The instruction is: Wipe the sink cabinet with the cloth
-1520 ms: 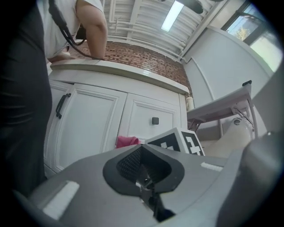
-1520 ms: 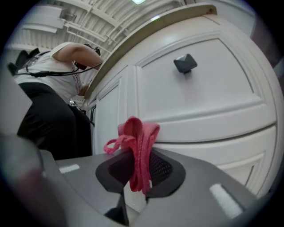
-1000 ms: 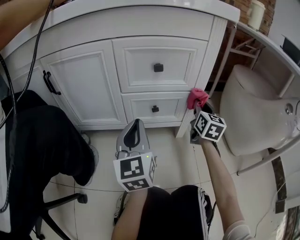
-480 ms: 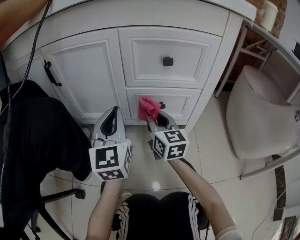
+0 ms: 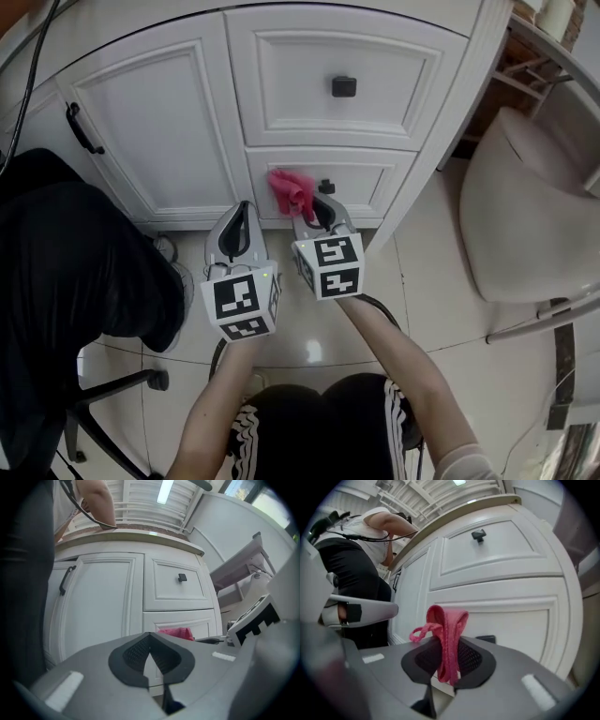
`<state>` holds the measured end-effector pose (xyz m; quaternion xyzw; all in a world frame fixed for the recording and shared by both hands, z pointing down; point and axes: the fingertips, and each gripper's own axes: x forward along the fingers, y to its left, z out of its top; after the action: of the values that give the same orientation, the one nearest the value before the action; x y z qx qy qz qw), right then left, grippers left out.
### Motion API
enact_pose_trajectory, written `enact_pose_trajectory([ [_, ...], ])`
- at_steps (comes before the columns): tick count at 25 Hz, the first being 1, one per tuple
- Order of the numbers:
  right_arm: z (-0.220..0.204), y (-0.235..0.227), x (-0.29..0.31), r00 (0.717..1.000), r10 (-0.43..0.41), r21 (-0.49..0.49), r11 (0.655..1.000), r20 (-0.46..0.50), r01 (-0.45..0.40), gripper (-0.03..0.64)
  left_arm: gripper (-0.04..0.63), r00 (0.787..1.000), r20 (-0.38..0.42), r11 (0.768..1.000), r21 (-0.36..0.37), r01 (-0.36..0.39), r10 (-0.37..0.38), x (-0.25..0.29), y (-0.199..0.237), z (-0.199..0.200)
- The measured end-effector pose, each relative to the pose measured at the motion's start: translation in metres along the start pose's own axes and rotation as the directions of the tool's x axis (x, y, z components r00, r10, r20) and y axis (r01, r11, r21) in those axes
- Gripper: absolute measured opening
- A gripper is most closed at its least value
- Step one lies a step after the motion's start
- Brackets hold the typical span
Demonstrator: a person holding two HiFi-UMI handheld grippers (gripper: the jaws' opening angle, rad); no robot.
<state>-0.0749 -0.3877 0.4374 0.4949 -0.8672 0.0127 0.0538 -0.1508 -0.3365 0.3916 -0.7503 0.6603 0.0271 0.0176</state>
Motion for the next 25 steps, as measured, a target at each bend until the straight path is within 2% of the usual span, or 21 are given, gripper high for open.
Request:
enact_pose_trajectory([
  [5, -0.008, -0.051, -0.041, 0.996, -0.088, -0.018, 0.996, -0.014, 0.087, 0.061, 0.012, 0.997, -0.021, 0.997, 0.015, 0.073, -0.073, 0.010, -0.035, -0.004],
  [7, -0.010, -0.079, -0.055, 0.987, -0.159, 0.020, 0.987, -0.008, 0.159, 0.060, 0.012, 0.995, -0.034, 0.995, 0.028, 0.091, -0.090, 0.010, -0.043, -0.007],
  [11, -0.017, -0.154, -0.083, 0.943, -0.332, 0.123, 0.936, -0.014, 0.331, 0.060, 0.012, 0.995, -0.052, 0.995, 0.043, 0.089, -0.087, 0.007, -0.045, -0.013],
  [18, -0.019, -0.222, -0.126, 0.876, -0.481, 0.177, 0.860, -0.025, 0.478, 0.060, 0.012, 0.998, -0.051, 0.999, 0.025, 0.035, -0.034, 0.004, -0.032, -0.012],
  [19, -0.019, -0.219, -0.128, 0.876, -0.482, 0.202, 0.856, -0.022, 0.476, 0.060, 0.012, 0.999, -0.046, 0.999, 0.026, 0.020, -0.019, 0.000, -0.027, -0.012],
  [21, -0.021, -0.187, -0.125, 0.905, -0.426, 0.257, 0.874, -0.004, 0.412, 0.060, 0.012, 0.999, -0.042, 1.000, 0.019, -0.024, 0.025, -0.012, -0.010, -0.013],
  [23, -0.028, -0.131, -0.103, 0.952, -0.307, 0.267, 0.918, 0.011, 0.293, 0.060, 0.011, 0.995, -0.056, 0.996, -0.014, -0.084, 0.083, -0.024, 0.013, -0.019],
  [25, -0.040, -0.073, -0.070, 0.986, -0.169, 0.241, 0.957, 0.005, 0.163, 0.060, 0.012, 0.988, -0.083, 0.990, -0.055, -0.132, 0.127, -0.032, 0.030, -0.030],
])
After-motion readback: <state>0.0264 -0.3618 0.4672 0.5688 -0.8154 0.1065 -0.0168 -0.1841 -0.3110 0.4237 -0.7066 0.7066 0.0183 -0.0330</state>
